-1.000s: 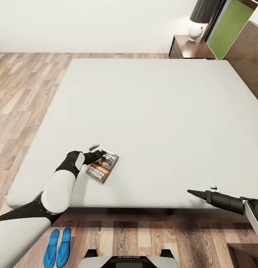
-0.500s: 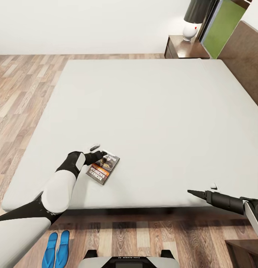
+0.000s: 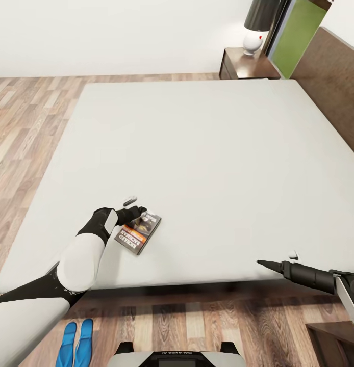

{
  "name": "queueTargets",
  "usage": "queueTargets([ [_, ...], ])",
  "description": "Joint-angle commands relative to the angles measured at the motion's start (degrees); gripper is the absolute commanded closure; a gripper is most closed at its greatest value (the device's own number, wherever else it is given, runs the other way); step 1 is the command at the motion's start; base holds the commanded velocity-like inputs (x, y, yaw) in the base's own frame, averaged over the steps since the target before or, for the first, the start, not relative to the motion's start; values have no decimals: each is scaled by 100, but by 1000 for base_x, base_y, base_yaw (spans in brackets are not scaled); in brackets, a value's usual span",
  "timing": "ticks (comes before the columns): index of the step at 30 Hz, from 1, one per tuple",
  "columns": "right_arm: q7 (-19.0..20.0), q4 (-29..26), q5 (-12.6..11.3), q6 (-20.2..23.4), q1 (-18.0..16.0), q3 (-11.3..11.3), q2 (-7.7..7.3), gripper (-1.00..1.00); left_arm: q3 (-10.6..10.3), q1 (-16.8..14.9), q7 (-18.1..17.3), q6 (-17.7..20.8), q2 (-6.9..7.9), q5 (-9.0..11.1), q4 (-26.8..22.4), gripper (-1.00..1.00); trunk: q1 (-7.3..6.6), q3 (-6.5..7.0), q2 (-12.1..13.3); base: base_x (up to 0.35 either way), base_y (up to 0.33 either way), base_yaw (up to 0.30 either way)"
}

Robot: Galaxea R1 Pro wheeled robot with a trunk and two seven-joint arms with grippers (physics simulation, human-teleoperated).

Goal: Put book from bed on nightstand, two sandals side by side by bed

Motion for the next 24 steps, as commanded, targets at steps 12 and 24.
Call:
queueTargets([
  [12, 5, 3, -20, 38, -4, 5, -1, -100, 55, -1, -48, 45, -8, 17, 58, -100, 1, -4, -2, 0, 0, -47],
  [24, 5, 0, -20, 37, -6, 5, -1, -100, 59, -1, -48, 45, -9, 17, 58, -100, 1, 2, -2, 0, 0, -24],
])
